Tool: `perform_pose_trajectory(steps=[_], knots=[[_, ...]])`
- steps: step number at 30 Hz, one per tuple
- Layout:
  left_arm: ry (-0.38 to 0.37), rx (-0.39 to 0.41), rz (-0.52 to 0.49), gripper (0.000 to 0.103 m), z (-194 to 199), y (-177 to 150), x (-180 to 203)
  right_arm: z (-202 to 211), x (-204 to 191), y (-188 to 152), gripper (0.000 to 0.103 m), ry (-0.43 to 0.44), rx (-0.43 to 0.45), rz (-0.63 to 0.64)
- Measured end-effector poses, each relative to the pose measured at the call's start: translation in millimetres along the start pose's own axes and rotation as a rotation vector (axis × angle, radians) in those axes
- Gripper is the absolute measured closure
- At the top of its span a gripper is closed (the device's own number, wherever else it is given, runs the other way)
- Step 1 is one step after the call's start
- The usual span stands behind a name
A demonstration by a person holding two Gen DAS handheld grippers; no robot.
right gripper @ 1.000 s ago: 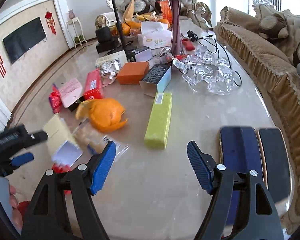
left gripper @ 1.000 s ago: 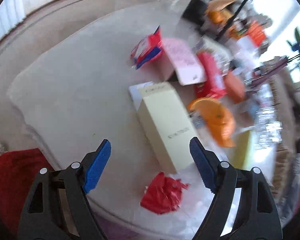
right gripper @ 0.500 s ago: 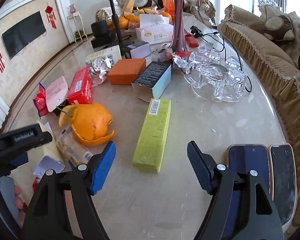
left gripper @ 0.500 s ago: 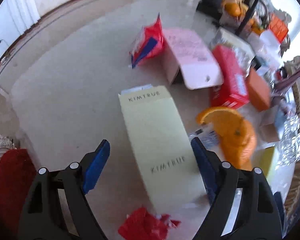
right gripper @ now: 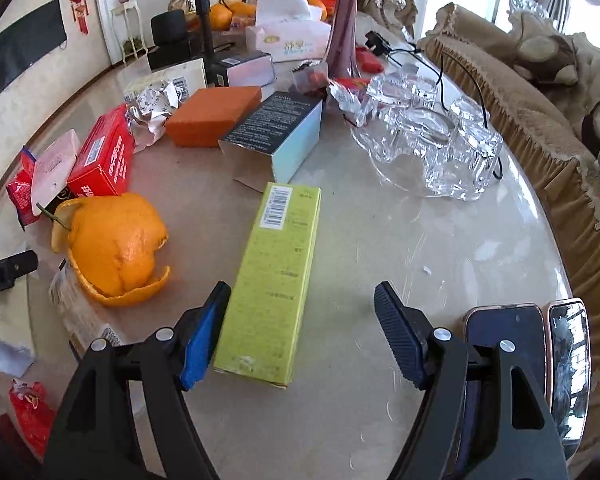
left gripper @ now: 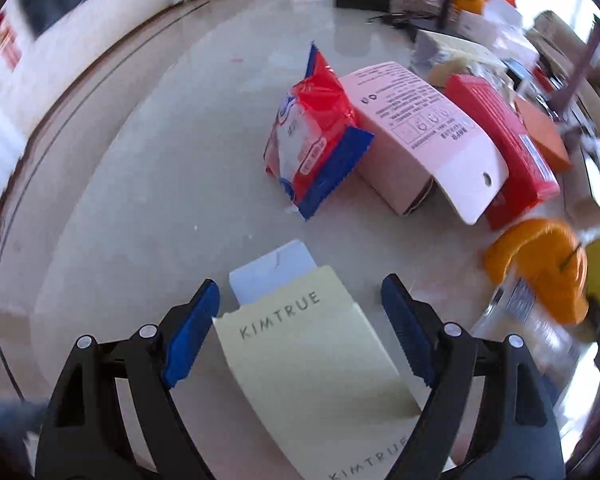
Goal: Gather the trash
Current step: 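Grasp the cream KIMTRUE box with the left tool while the right tool grasps the yellow-green box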
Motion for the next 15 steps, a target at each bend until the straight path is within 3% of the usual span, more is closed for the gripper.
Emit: perform_pose_trajectory(steps=[4, 5, 6, 10, 15], knots=[[-0.045, 0.047, -0.023, 0.052, 8.9, -6.6, -3.9, 2.4, 0.4, -4.1, 0.038, 0.003, -0.004, -0.027], [-0.050, 0.049, -0.021, 0.054, 10.3, -8.2, -3.8, 4.1, -0.3, -4.4, 0.050, 0.002, -0.002, -0.026], [-0.055, 0.051, -0.028, 0.054, 11.7, -10.1, -4.3, 6.0, -1.4, -5.2, 0.076, 0.002, 0.000, -0.026], [-0.084, 0.036, -0.052, 0.055, 13.4, -14.2, -9.1, 7.6, -1.6, -4.9, 0.075, 0.010, -0.023, -0.040], [-0.222, 0.026, 0.023, 0.056, 16.1, -15.2, -25.3, 17.9, 1.0, -2.6, 0.075, 0.026, 0.001, -0.079]])
Point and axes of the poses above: each gripper's, at about its wrist camera, not at the fingertips, and z roughly against the way its jaws point, x to its right, y to its top, the point moved 4 cm from there along -z, roughly the way its jaws point, and after that the axes turned 2 degrees about -z, right-handed, at the moved point
